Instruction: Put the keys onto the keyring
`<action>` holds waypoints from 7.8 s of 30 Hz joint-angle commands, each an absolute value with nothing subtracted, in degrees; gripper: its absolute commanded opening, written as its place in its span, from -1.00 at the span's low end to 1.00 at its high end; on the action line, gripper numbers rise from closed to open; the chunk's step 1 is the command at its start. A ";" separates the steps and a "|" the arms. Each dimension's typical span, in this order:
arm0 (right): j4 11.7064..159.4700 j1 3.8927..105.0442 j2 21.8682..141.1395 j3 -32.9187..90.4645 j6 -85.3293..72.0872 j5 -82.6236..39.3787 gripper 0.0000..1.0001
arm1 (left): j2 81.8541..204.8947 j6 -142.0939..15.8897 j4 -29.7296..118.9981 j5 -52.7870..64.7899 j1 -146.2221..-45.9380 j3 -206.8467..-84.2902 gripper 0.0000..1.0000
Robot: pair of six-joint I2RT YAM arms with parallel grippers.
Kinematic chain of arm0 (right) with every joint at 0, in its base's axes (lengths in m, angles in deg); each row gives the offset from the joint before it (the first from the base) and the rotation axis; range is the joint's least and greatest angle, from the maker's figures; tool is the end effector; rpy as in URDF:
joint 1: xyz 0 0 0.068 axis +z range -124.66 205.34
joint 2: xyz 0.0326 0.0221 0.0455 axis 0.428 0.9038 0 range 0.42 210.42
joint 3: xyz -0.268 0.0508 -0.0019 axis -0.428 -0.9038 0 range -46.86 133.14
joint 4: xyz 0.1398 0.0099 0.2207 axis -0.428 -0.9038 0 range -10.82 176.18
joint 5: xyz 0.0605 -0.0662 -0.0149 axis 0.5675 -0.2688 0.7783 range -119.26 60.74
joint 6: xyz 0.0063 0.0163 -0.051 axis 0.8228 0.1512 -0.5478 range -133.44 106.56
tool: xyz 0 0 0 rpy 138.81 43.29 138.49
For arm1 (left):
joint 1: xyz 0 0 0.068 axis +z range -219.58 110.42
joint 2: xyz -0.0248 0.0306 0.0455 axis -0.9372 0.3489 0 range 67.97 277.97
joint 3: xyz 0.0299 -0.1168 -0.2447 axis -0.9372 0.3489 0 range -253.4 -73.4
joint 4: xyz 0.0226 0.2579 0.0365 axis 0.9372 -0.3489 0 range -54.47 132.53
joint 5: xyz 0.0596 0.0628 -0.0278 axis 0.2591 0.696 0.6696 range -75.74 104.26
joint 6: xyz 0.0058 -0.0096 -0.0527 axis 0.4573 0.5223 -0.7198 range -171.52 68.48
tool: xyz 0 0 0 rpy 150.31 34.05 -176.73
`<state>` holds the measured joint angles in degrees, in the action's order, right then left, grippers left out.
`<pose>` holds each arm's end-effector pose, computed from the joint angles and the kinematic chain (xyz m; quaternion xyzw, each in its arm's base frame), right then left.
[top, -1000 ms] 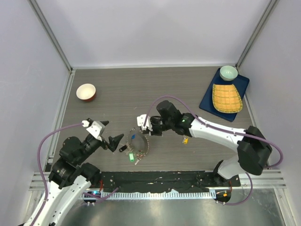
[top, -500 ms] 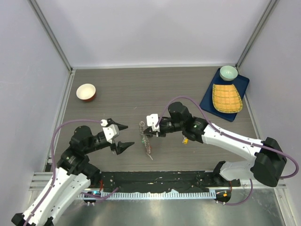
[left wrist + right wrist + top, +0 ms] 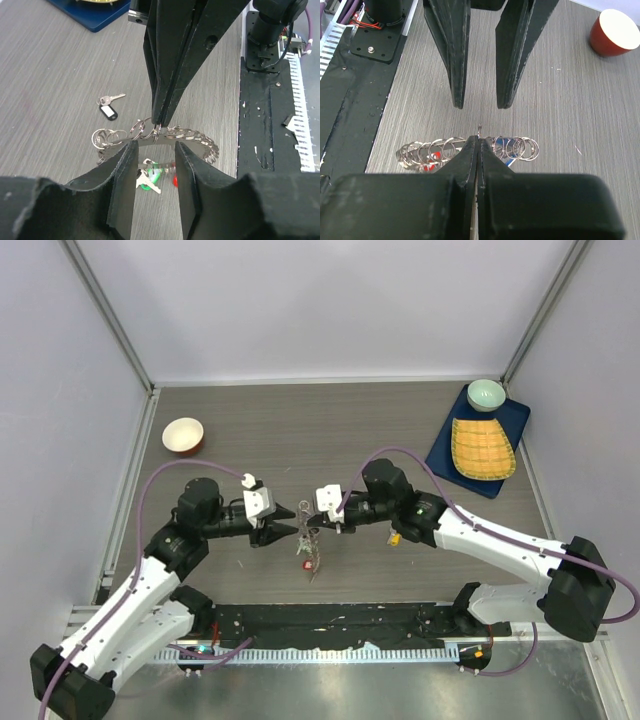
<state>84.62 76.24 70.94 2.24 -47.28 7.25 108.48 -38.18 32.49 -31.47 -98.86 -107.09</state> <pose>0.1579 0.2279 0.2888 -0.6614 0.4684 0.3361 0.4798 0.1308 -0.1026 0.2868 0.4846 0.6052 -0.3852 0.5004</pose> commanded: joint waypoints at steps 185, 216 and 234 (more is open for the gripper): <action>117.39 87.92 76.62 -3.88 -11.94 -27.59 -0.99 | 101.36 -61.54 31.19 -6.39 -102.89 -103.46 -0.10; 114.31 94.51 80.57 -1.07 -9.49 -39.63 -0.99 | 102.95 -75.51 44.36 29.09 -114.21 -99.15 -0.44; 107.54 92.23 75.93 -1.59 -13.17 -41.14 -0.99 | 94.78 -63.13 29.71 20.61 -116.69 -103.36 0.22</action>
<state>106.19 93.26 80.98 -1.54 -11.65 -43.48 94.97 -67.86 32.51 28.11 -116.74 -99.90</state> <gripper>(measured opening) 0.036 0.592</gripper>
